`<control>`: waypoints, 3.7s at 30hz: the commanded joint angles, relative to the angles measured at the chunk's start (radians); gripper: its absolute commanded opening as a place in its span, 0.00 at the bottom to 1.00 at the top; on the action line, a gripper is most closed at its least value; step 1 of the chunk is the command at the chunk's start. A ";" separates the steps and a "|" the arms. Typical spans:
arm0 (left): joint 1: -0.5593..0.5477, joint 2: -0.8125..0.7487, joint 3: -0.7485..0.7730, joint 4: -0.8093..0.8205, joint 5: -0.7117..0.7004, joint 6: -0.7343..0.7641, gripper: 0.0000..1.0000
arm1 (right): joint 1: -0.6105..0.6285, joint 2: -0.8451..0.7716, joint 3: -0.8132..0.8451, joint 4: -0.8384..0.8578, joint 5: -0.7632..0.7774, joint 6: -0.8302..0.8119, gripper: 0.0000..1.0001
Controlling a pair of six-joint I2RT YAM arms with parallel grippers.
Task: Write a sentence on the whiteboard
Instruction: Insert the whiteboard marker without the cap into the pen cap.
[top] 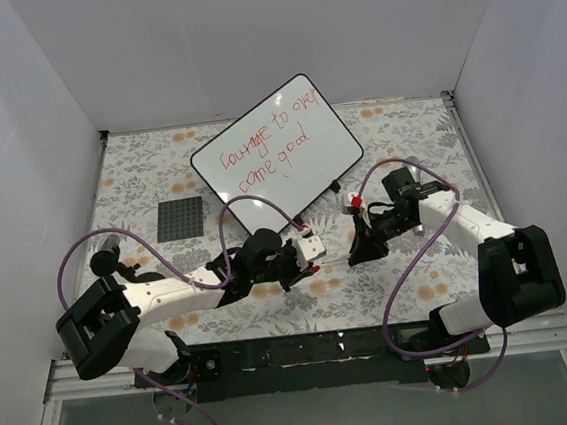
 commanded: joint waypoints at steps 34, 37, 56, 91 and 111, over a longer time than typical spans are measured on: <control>-0.004 0.012 0.047 0.021 0.036 -0.003 0.00 | 0.051 0.042 0.035 0.022 0.004 0.014 0.01; -0.002 0.011 0.044 0.019 0.036 0.002 0.00 | 0.053 0.040 0.037 0.020 0.008 0.014 0.01; -0.004 -0.006 0.021 -0.007 0.011 0.017 0.00 | 0.033 0.016 0.043 0.014 0.011 0.009 0.01; -0.002 0.020 0.048 0.012 0.019 0.014 0.00 | 0.060 0.052 0.035 0.017 0.004 0.017 0.01; -0.002 0.138 0.185 -0.034 0.113 0.088 0.00 | 0.087 0.060 0.043 0.012 0.030 0.023 0.01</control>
